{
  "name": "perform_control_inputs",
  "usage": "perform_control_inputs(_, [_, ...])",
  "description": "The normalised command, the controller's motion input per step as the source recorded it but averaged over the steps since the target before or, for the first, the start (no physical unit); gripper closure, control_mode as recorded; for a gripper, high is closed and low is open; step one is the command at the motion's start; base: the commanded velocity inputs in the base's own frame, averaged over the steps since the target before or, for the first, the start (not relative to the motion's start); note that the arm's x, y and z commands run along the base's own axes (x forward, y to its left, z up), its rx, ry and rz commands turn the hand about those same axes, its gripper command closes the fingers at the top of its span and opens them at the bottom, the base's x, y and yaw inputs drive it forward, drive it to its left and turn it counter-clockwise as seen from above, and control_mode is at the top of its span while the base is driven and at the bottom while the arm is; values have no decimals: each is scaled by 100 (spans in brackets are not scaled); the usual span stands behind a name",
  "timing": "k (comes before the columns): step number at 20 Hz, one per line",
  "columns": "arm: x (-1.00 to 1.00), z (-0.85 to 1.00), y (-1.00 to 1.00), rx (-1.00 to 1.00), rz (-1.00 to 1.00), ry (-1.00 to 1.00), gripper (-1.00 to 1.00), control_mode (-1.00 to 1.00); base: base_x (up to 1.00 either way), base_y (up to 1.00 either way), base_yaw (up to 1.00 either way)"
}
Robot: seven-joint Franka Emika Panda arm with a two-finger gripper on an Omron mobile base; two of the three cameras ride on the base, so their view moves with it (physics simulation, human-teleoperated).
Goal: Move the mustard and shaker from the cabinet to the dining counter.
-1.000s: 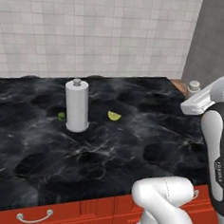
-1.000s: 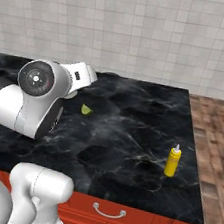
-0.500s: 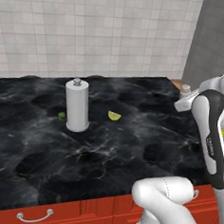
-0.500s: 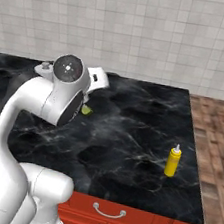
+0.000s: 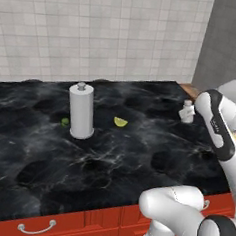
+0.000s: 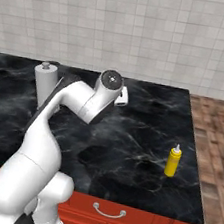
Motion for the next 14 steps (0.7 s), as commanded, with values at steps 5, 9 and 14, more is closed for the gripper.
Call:
perform_control_inputs(5, [98, -70, -18, 13, 0, 9, 100, -100, 0, 0, 0])
perform_control_inputs(9, [81, -66, 0, 3, -6, 3, 100, -100, 0, 0, 0])
perform_control_inputs(14, [63, -62, 0, 0, -6, 0, 100, -100, 0, 0, 0])
